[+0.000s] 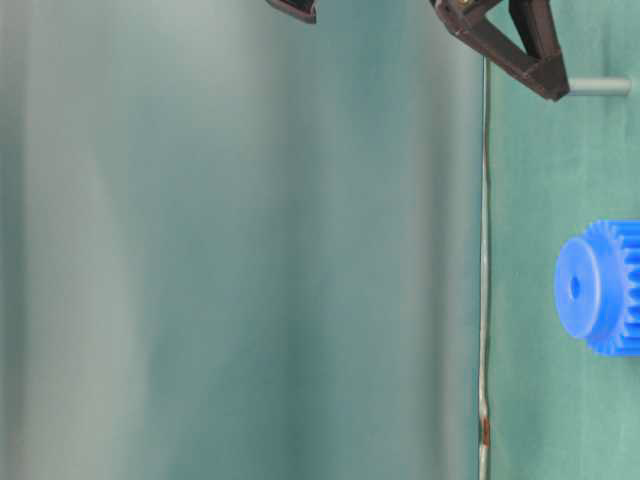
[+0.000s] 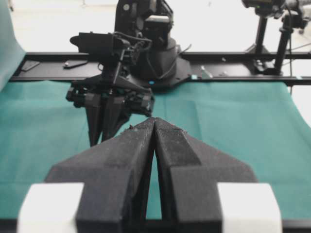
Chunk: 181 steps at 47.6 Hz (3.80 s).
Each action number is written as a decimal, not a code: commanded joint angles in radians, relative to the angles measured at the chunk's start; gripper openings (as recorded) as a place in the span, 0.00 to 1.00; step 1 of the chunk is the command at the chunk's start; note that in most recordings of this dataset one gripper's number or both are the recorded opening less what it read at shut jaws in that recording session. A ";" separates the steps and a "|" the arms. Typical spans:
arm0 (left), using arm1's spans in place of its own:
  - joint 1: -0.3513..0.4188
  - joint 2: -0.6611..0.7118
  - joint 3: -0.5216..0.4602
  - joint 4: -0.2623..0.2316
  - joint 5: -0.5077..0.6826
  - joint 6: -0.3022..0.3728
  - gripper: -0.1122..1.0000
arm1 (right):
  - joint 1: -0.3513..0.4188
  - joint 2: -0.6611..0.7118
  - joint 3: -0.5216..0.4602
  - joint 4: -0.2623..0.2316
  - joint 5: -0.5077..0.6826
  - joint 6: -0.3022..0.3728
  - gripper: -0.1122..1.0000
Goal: Insert the shaft placed at a random location into the center hole of the medium gear at another random location.
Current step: 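Close the right gripper on the metal shaft and lift it, then carry the shaft left with the right gripper over the blue gear's hole, then lower the shaft into the blue gear's center hole with the right gripper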
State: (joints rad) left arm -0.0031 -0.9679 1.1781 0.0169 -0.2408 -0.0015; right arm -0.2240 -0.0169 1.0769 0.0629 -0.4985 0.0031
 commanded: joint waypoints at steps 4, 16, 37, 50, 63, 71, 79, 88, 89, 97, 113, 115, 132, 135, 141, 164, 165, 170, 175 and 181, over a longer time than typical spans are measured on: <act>-0.002 0.008 -0.025 0.003 -0.002 0.000 0.10 | -0.002 -0.012 -0.020 0.000 -0.005 -0.017 0.22; -0.002 0.006 -0.025 0.003 0.008 -0.002 0.10 | -0.002 -0.153 -0.044 0.000 0.109 -0.021 0.22; 0.000 0.009 -0.025 0.003 0.009 -0.005 0.10 | -0.002 -0.268 -0.097 -0.008 0.276 -0.021 0.22; -0.002 0.009 -0.025 0.003 0.009 -0.006 0.10 | 0.009 -0.253 -0.110 -0.005 0.250 -0.014 0.22; -0.002 0.009 -0.025 0.003 0.009 -0.005 0.10 | 0.061 -0.138 -0.229 -0.003 0.229 -0.012 0.22; -0.002 0.009 -0.025 0.003 0.011 -0.005 0.10 | 0.083 -0.044 -0.331 -0.005 0.233 -0.014 0.22; 0.000 0.009 -0.025 0.003 0.011 -0.005 0.10 | 0.092 0.025 -0.408 -0.008 0.233 -0.015 0.22; 0.000 0.008 -0.025 0.003 0.018 -0.005 0.10 | 0.098 0.066 -0.448 -0.008 0.235 -0.015 0.22; -0.002 0.008 -0.025 0.003 0.018 -0.005 0.10 | 0.098 0.069 -0.449 -0.008 0.235 -0.015 0.22; -0.002 0.008 -0.025 0.003 0.018 -0.005 0.10 | 0.098 0.077 -0.457 -0.008 0.235 -0.015 0.22; -0.002 0.008 -0.025 0.003 0.018 -0.005 0.10 | 0.098 0.091 -0.454 -0.006 0.233 -0.014 0.22; -0.002 0.008 -0.025 0.003 0.018 -0.005 0.10 | 0.098 0.097 -0.456 -0.006 0.232 -0.014 0.22; -0.002 0.008 -0.025 0.003 0.018 -0.005 0.10 | 0.101 0.156 -0.460 -0.002 0.219 -0.011 0.22; -0.002 0.008 -0.025 0.003 0.018 -0.005 0.10 | 0.101 0.163 -0.460 -0.002 0.218 -0.011 0.22; -0.002 0.008 -0.025 0.003 0.018 -0.003 0.10 | 0.101 0.173 -0.460 0.000 0.218 -0.011 0.22; -0.002 0.008 -0.025 0.003 0.017 0.002 0.10 | 0.100 0.186 -0.460 -0.002 0.206 -0.011 0.22; -0.002 0.008 -0.025 0.003 0.018 0.002 0.10 | 0.101 0.186 -0.460 -0.002 0.206 -0.011 0.22; 0.000 0.008 -0.025 0.003 0.018 0.002 0.10 | 0.101 0.193 -0.460 0.000 0.206 -0.011 0.22; -0.002 0.008 -0.025 0.003 0.018 0.002 0.10 | 0.101 0.204 -0.462 -0.002 0.206 -0.009 0.22; -0.002 0.008 -0.025 0.003 0.018 0.002 0.10 | 0.101 0.213 -0.465 0.000 0.206 -0.011 0.22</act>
State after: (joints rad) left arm -0.0031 -0.9664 1.1781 0.0169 -0.2163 -0.0031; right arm -0.1227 0.2086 0.6305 0.0583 -0.2792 -0.0046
